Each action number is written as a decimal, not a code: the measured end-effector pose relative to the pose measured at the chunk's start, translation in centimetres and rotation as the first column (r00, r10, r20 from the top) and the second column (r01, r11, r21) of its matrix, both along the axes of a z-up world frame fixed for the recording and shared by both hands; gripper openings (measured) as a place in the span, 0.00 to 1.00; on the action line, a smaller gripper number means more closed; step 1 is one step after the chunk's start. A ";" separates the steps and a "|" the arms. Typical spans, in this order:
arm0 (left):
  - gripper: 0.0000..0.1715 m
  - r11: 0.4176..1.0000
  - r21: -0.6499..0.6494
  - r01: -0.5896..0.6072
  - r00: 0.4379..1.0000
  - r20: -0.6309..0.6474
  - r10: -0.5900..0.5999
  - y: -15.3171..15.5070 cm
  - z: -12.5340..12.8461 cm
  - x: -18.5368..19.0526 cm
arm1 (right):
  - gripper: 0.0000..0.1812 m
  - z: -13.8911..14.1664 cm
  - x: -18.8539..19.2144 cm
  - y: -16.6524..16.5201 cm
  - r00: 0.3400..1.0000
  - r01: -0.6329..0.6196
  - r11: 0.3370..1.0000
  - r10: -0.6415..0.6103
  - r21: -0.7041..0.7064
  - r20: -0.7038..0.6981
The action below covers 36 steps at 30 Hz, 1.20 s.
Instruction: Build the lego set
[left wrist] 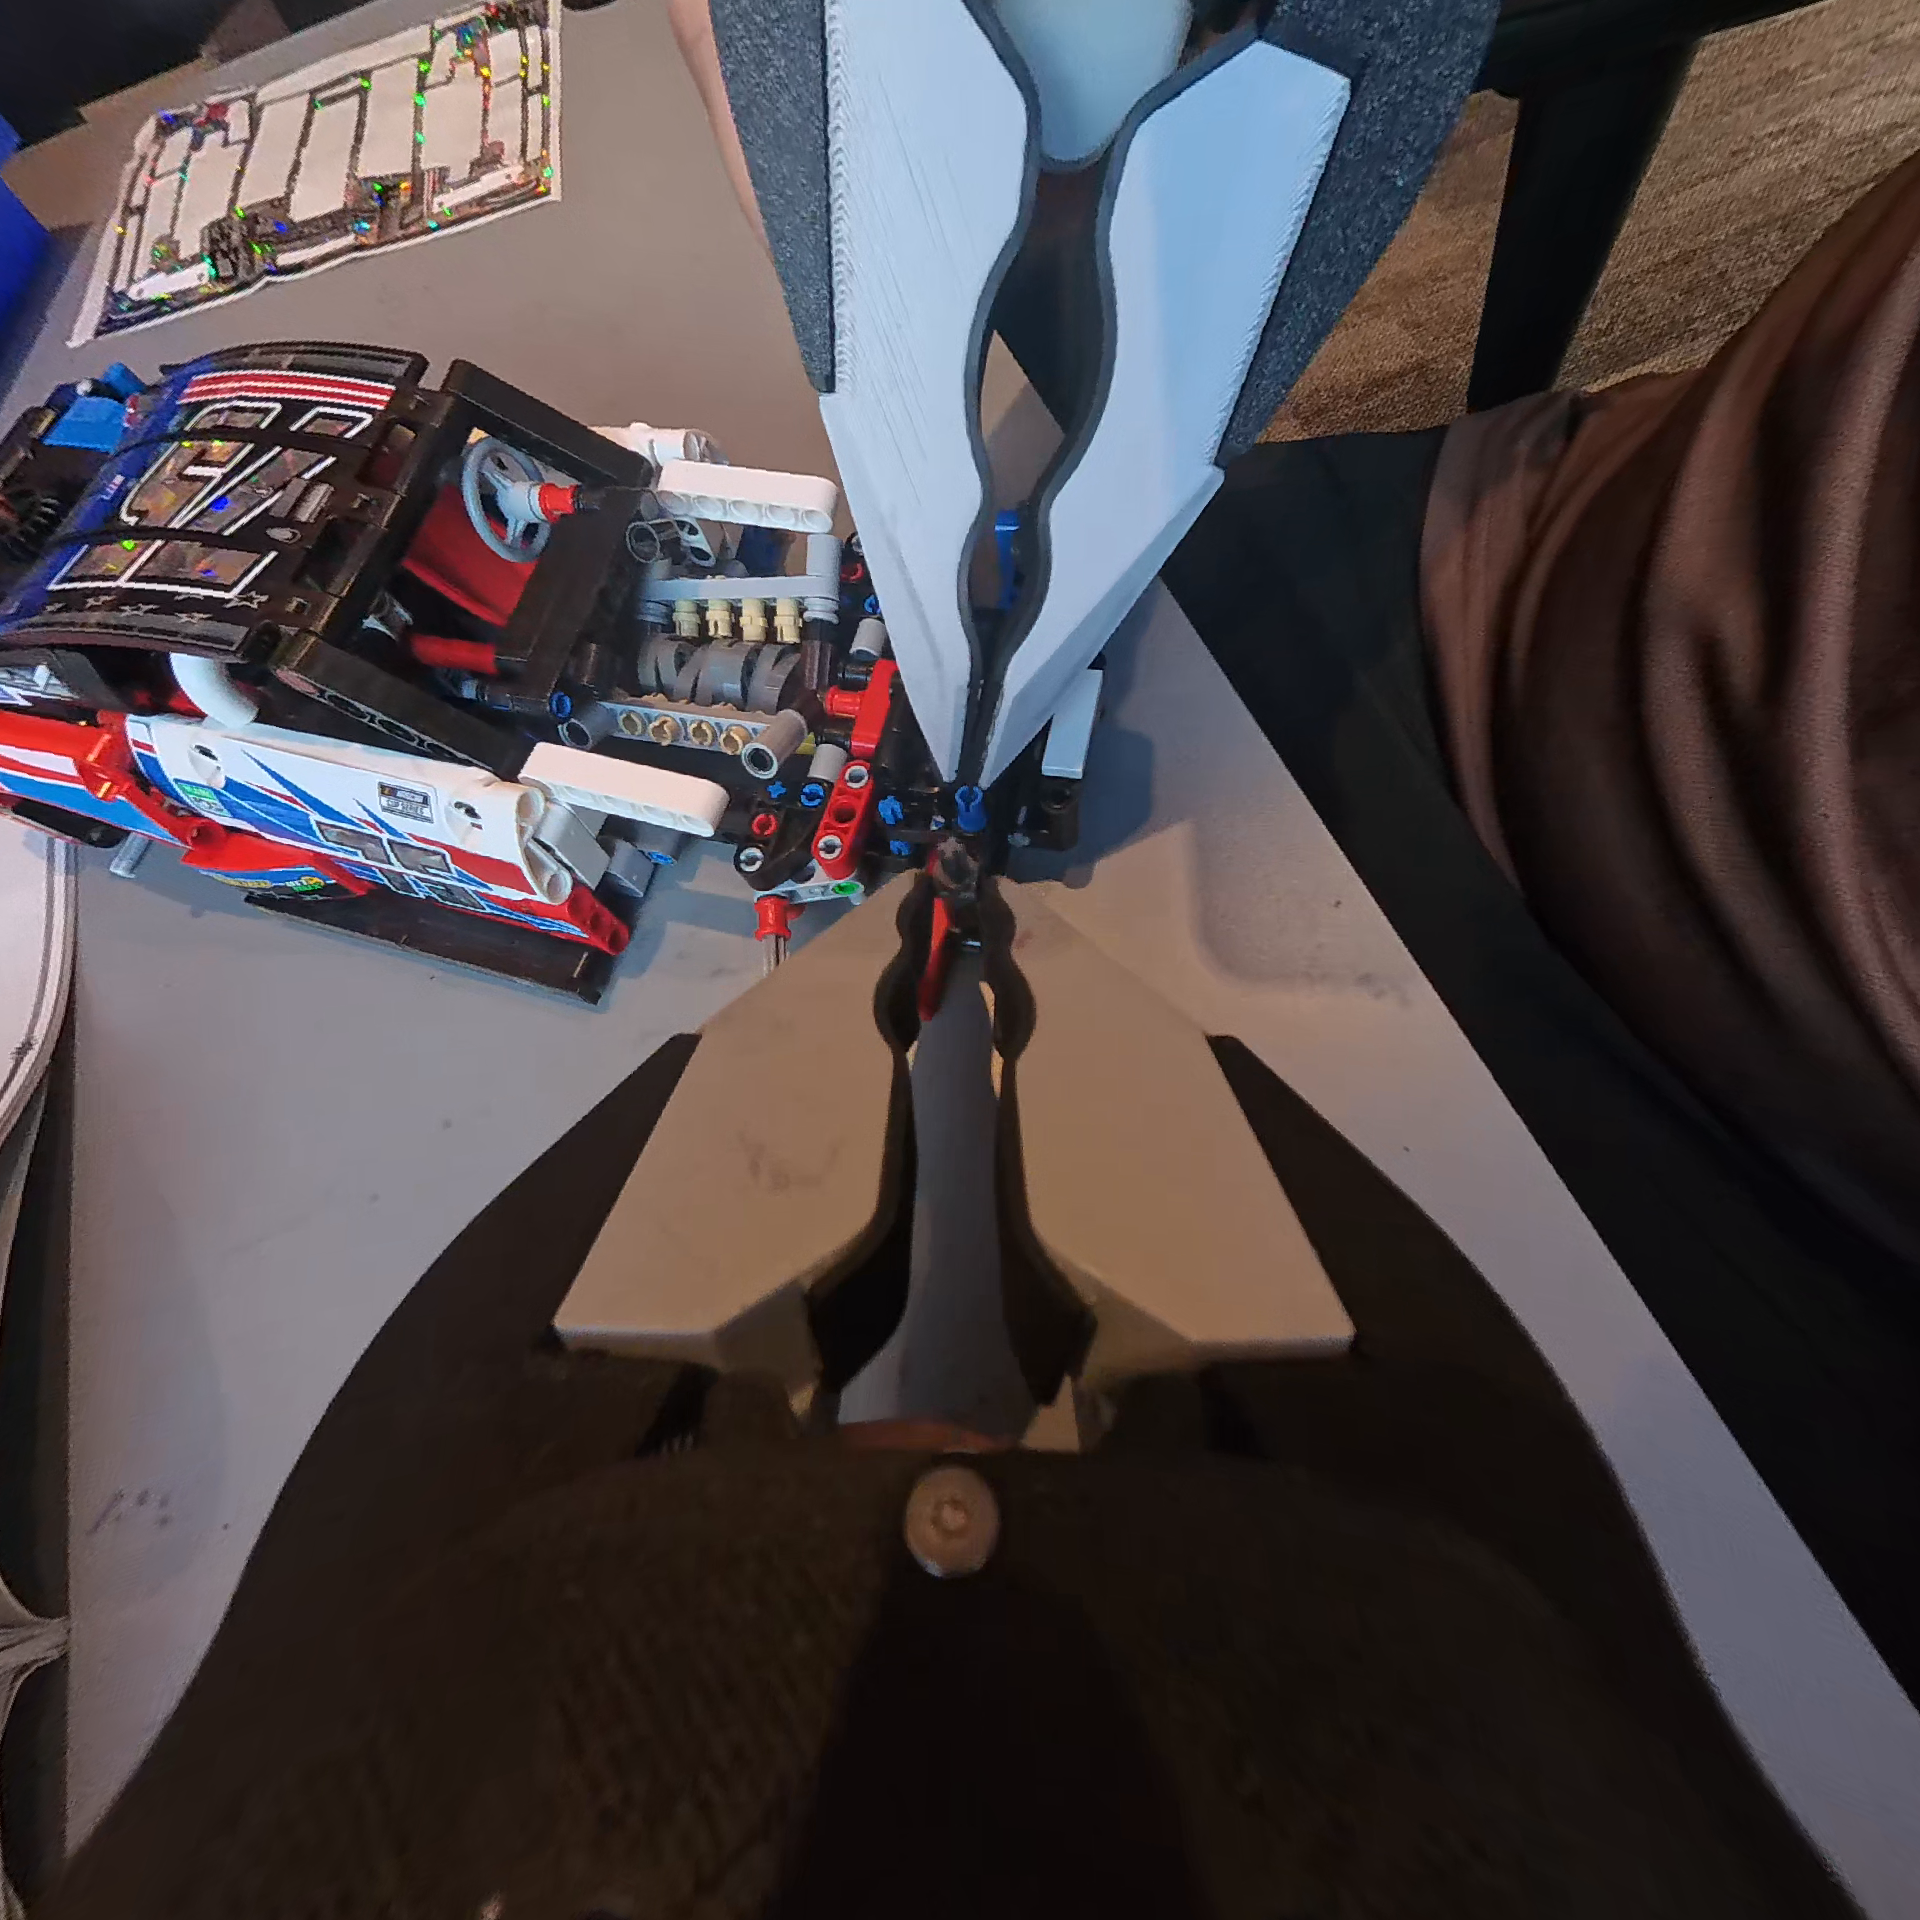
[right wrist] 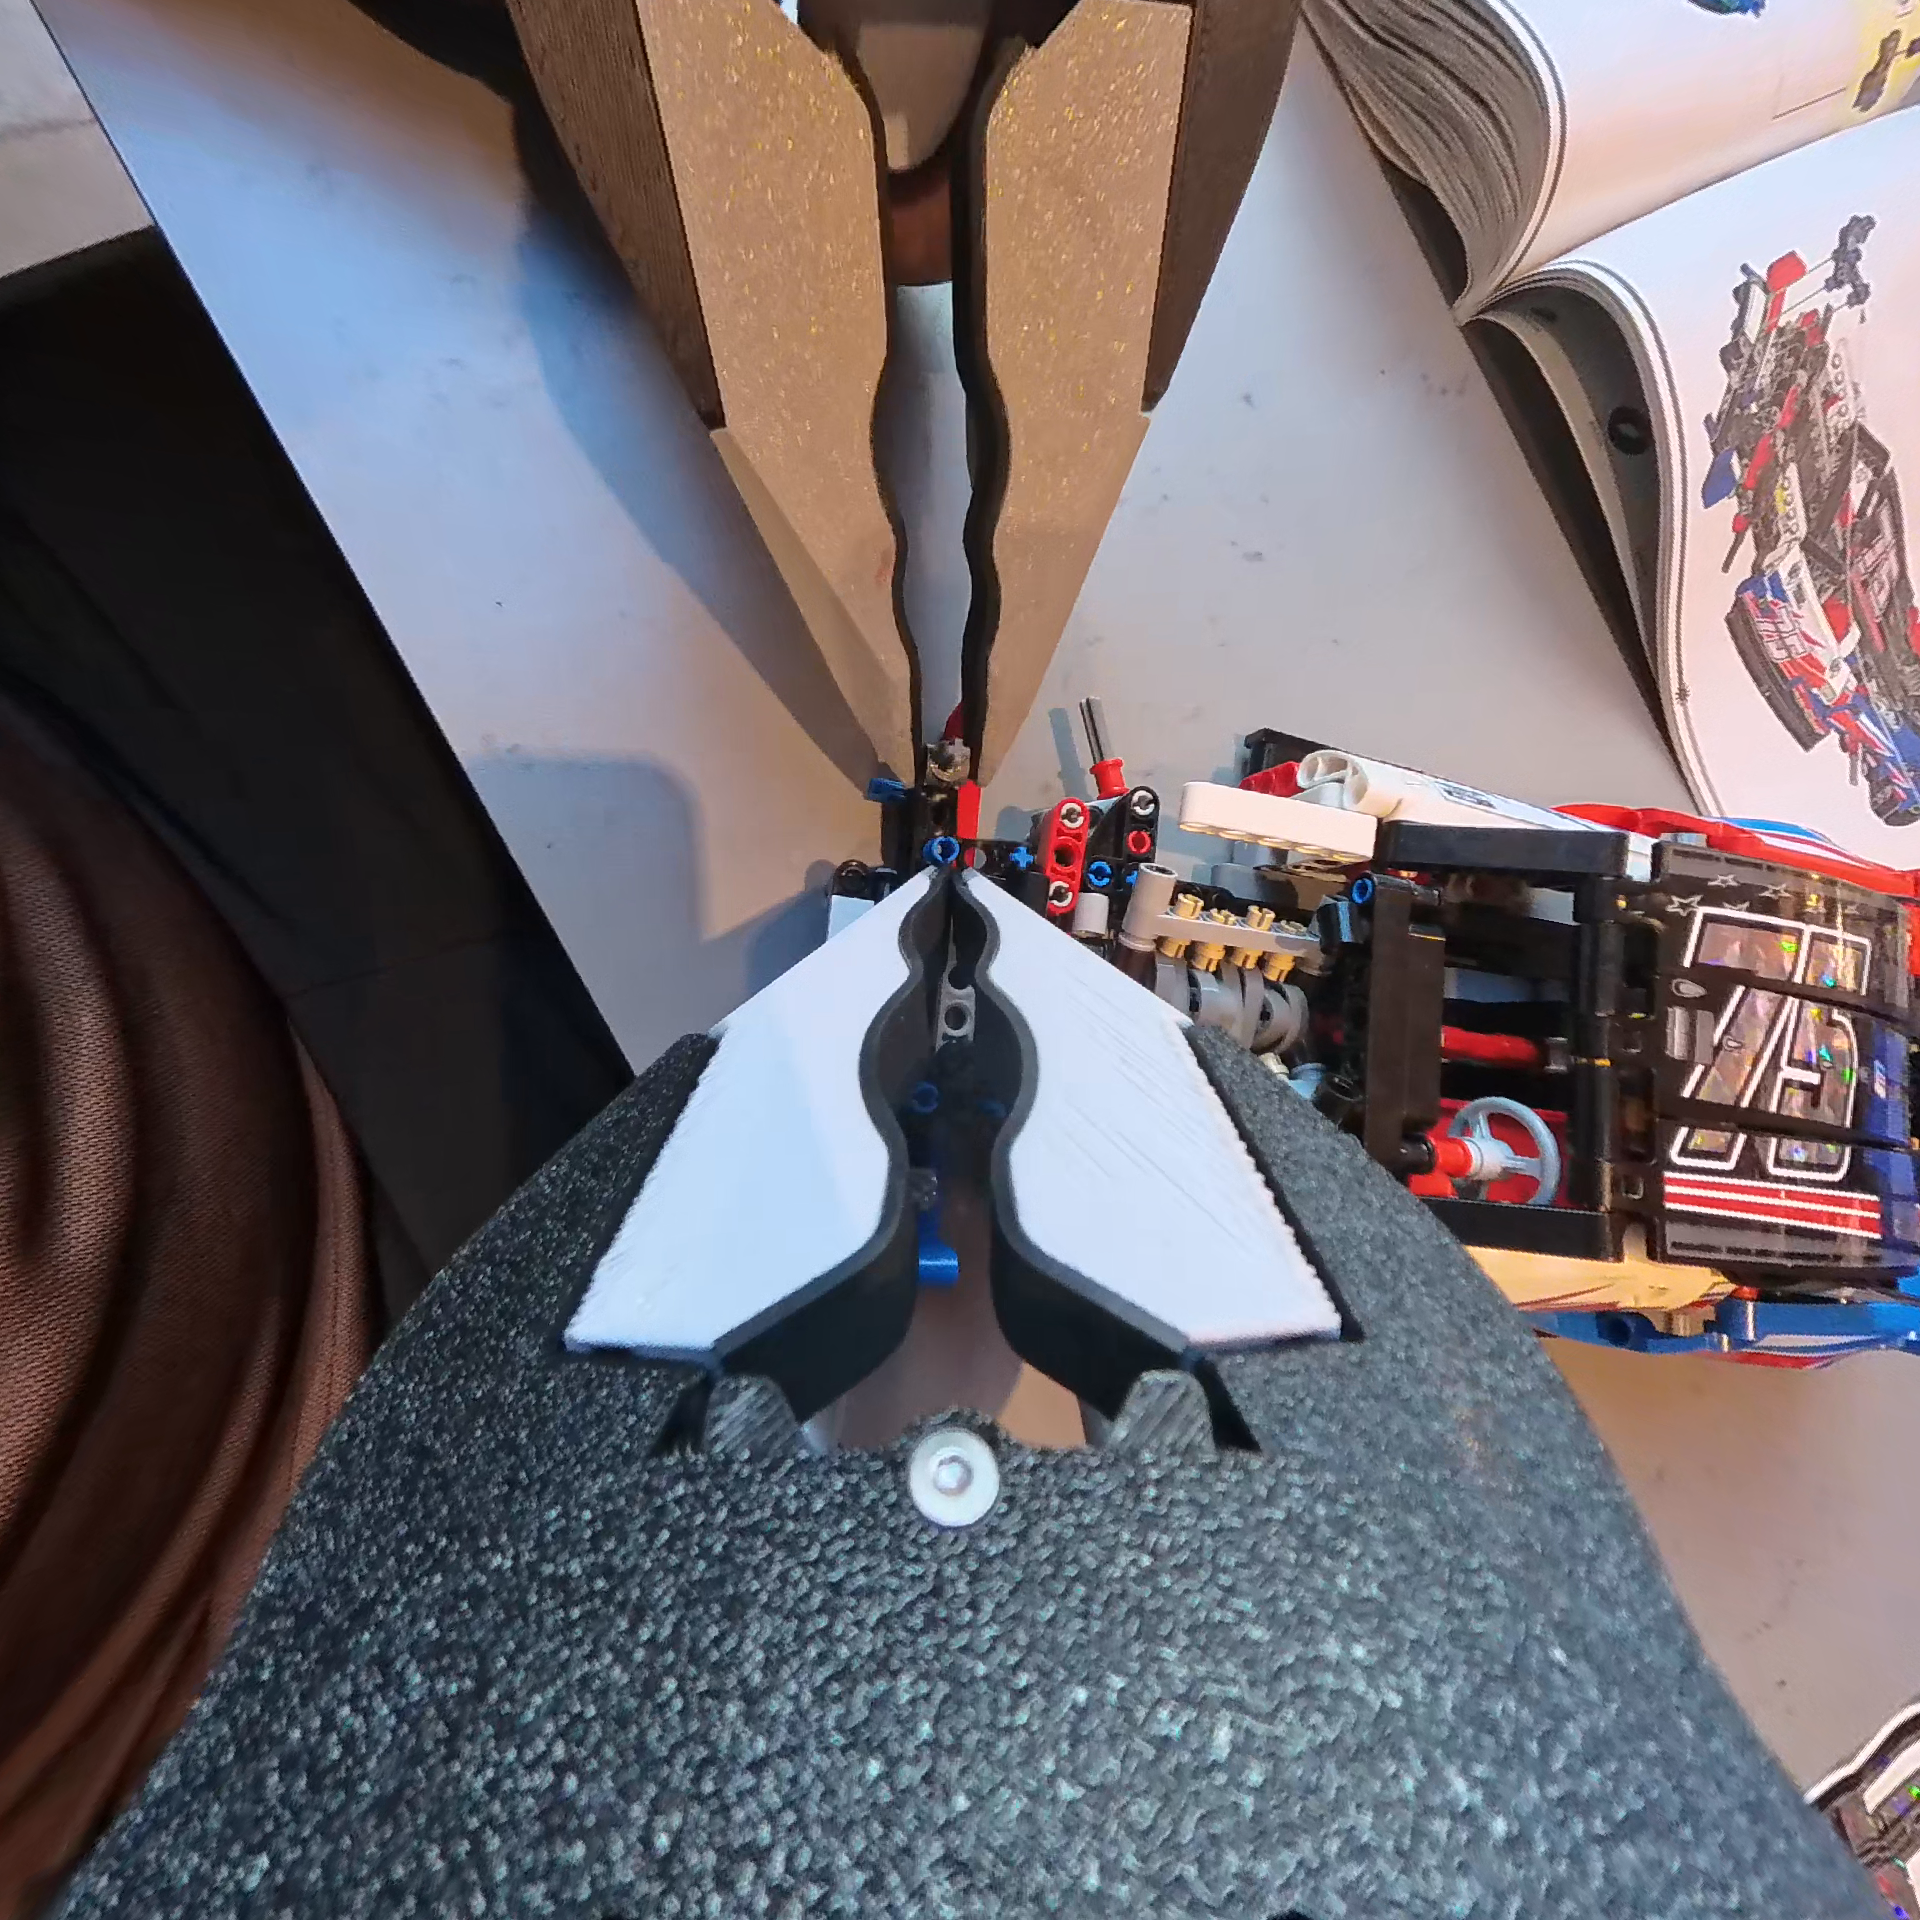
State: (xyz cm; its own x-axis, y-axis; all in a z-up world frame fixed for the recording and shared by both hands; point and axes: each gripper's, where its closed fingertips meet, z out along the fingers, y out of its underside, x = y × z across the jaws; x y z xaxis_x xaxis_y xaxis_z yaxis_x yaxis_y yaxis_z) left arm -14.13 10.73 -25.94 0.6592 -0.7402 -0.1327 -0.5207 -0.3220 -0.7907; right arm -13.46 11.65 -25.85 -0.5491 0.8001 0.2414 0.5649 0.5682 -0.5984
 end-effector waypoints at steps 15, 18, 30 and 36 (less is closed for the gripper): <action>0.03 1.000 0.001 -0.011 1.000 -0.019 0.011 0.0 0.0 -0.8 | 0.00 0.0 0.0 0.0 1.000 0.012 0.999 -0.012 -0.029 0.002; 0.03 1.000 0.005 0.002 0.999 0.032 -0.002 -0.3 0.8 -0.6 | 0.00 0.0 0.0 0.0 1.000 0.013 1.000 -0.013 -0.027 0.007; 0.03 1.000 -0.027 0.011 0.999 0.040 -0.010 -0.2 -0.1 -0.3 | 0.00 0.5 0.1 0.3 1.000 0.021 0.999 -0.021 -0.042 0.005; 0.03 0.999 -0.036 0.019 0.999 0.049 -0.017 -0.1 -0.3 0.1 | 0.00 1.0 0.2 0.1 1.000 0.021 0.996 -0.021 -0.086 0.000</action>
State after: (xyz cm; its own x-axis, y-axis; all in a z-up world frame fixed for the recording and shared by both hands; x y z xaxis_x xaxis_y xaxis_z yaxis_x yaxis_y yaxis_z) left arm -14.00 10.68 -26.22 0.6505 -0.7559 -0.0732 -0.4880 -0.3422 -0.8029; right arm -13.29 11.74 -24.82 -0.5320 0.8293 0.1713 0.5756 0.5025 -0.6451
